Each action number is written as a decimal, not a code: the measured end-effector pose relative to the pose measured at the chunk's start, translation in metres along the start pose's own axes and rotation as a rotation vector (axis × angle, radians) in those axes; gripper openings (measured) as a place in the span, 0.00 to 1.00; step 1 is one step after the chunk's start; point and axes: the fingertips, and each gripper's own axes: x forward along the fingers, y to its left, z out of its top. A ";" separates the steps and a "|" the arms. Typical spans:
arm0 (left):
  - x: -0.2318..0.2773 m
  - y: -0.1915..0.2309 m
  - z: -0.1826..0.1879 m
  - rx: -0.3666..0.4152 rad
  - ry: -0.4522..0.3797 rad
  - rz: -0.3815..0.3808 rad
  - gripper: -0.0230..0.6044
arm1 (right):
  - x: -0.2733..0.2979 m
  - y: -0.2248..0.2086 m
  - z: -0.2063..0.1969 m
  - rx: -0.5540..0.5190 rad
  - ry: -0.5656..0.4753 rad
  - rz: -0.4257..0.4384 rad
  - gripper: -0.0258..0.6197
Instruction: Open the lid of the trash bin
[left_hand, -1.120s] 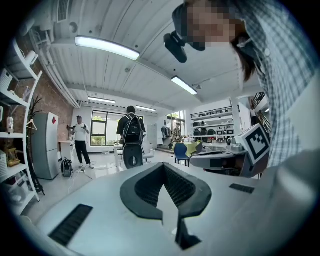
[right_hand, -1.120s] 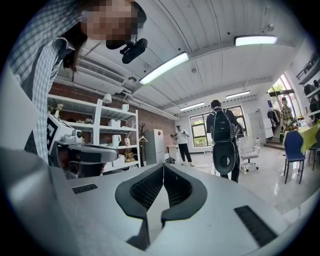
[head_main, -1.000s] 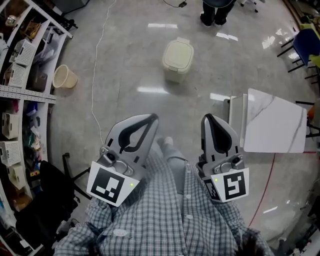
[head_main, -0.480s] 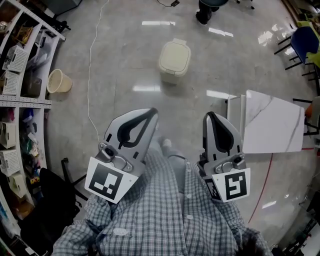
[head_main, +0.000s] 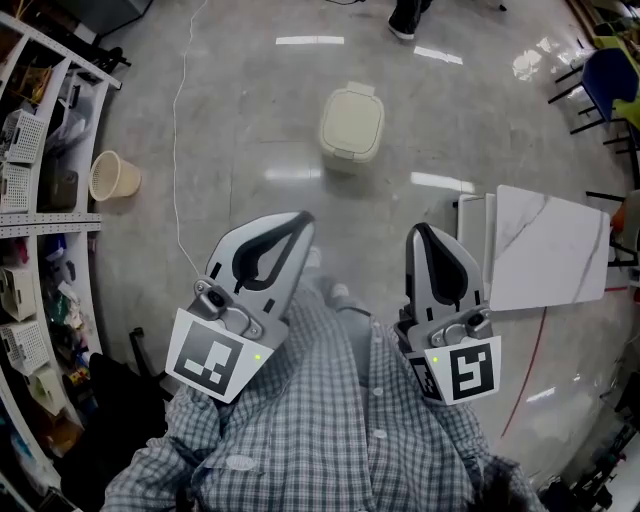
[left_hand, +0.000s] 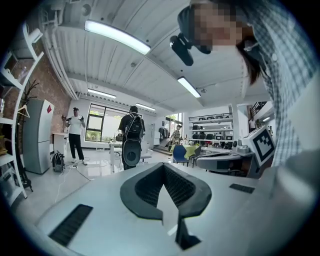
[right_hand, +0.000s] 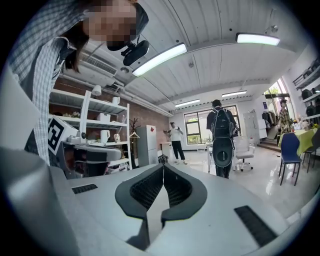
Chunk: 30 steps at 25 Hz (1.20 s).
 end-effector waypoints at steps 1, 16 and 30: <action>0.002 0.005 -0.001 -0.004 0.004 -0.004 0.04 | 0.005 0.000 -0.001 0.001 0.003 -0.003 0.07; 0.016 0.057 -0.002 -0.010 -0.007 -0.056 0.04 | 0.061 0.018 -0.002 -0.009 0.033 -0.012 0.07; 0.037 0.061 0.005 -0.013 -0.042 -0.147 0.04 | 0.066 0.005 0.003 -0.023 0.024 -0.087 0.07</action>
